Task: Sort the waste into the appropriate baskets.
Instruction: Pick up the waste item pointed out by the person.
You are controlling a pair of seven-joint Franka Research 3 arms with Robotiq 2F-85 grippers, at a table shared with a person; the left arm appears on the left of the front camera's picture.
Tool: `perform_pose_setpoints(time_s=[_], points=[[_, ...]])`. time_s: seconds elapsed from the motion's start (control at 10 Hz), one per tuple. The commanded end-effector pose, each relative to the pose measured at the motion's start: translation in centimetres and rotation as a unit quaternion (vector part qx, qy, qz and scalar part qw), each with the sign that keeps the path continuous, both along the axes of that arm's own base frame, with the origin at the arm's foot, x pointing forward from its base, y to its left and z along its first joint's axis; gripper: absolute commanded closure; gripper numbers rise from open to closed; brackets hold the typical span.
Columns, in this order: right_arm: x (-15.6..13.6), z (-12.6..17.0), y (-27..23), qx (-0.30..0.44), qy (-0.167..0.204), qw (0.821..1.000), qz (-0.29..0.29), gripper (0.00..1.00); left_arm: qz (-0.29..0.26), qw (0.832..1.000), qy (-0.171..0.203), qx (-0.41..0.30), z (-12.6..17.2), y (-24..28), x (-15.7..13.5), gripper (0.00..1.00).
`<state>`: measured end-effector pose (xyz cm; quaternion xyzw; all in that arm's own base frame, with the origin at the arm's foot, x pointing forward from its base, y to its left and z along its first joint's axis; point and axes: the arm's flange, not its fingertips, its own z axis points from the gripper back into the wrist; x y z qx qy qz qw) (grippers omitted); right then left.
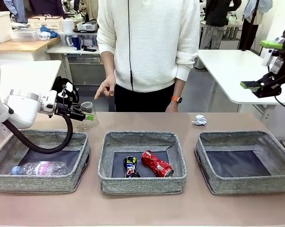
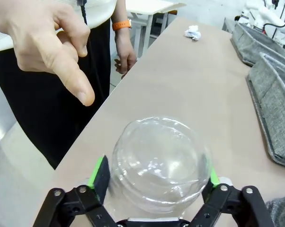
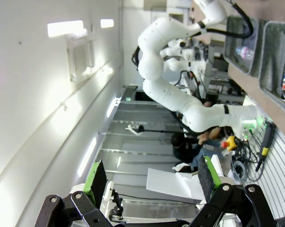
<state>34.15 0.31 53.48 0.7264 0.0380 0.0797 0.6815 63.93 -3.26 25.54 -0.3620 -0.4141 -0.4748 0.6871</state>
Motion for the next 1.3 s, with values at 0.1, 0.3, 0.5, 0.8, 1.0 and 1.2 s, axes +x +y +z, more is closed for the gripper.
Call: perform_pose_setpoints(time_s=[0.1, 0.3, 0.5, 0.8, 1.0, 1.2], points=[[-0.2, 0.2, -0.1, 0.002, -0.003, 1.000, 0.003, 0.00, 0.001, 1.000, -0.014, 0.002, -0.2, 0.2, -0.6, 0.40], [-0.2, 0.2, -0.1, 0.002, -0.003, 1.000, 0.003, 0.00, 0.002, 1.000, -0.016, 0.005, -0.1, 0.3, -0.7, 0.59], [-0.2, 0.2, -0.1, 0.002, -0.003, 1.000, 0.003, 0.00, 0.004, 1.000, -0.021, 0.008, 0.4, 0.4, -0.9, 0.79], [-0.2, 0.2, -0.1, 0.002, -0.003, 1.000, 0.003, 0.00, 0.010, 1.000, -0.004, 0.024, 3.3, 1.1, -1.9, 0.63], [-0.2, 0.2, -0.1, 0.002, -0.003, 1.000, 0.003, 0.00, 0.058, 0.998, -0.010, 0.029, 6.1, 1.5, -2.6, 0.63], [-0.2, 0.2, -0.1, 0.002, -0.003, 1.000, 0.003, 0.00, 0.102, 0.994, 0.029, 0.032, 11.9, 2.0, -4.0, 0.63]])
